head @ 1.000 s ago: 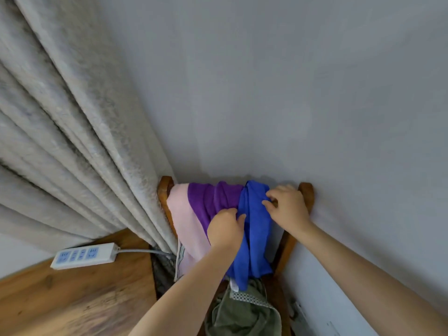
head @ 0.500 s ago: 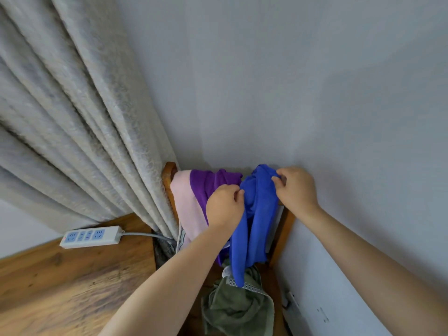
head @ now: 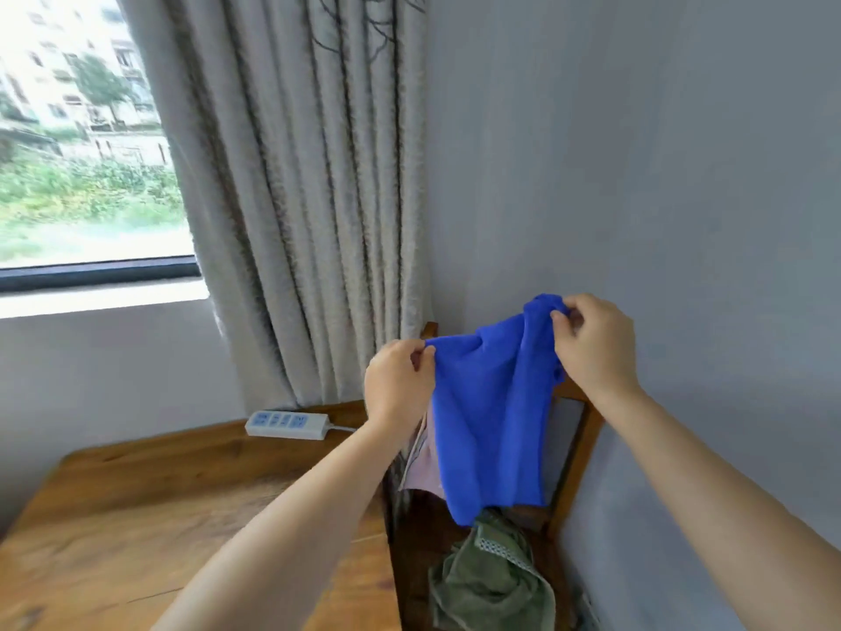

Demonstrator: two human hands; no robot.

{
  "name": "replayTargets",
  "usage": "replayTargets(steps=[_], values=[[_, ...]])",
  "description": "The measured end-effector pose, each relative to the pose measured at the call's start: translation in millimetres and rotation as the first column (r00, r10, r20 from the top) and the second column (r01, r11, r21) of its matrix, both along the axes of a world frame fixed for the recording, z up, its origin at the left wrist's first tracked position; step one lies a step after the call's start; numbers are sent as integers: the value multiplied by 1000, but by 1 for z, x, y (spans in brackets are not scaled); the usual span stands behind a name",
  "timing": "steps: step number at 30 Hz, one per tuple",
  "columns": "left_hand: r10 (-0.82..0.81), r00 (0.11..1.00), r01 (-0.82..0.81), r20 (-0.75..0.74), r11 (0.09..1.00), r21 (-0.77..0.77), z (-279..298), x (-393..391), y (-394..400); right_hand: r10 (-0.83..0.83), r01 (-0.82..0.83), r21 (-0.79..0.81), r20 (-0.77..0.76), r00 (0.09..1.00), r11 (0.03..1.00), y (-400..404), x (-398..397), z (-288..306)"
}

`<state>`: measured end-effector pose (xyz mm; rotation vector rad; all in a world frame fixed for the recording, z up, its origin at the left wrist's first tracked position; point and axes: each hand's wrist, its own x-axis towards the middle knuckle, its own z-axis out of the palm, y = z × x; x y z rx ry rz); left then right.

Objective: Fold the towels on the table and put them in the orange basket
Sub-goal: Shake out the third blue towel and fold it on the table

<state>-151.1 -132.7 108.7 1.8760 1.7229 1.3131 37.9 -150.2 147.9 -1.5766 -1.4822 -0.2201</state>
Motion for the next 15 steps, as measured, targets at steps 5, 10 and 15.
replayTargets(steps=[5,10,15], values=[[117,993,-114,-27,987,110,20,-85,-57,118,-117,52,-26,993,992,-51,-75,19],[260,962,-253,-80,963,91,29,-178,-114,273,-278,-58,-81,959,959,-80,-161,12],[393,908,-392,-142,919,41,17,-263,-159,375,-401,-200,-155,914,894,-94,-239,-16]])
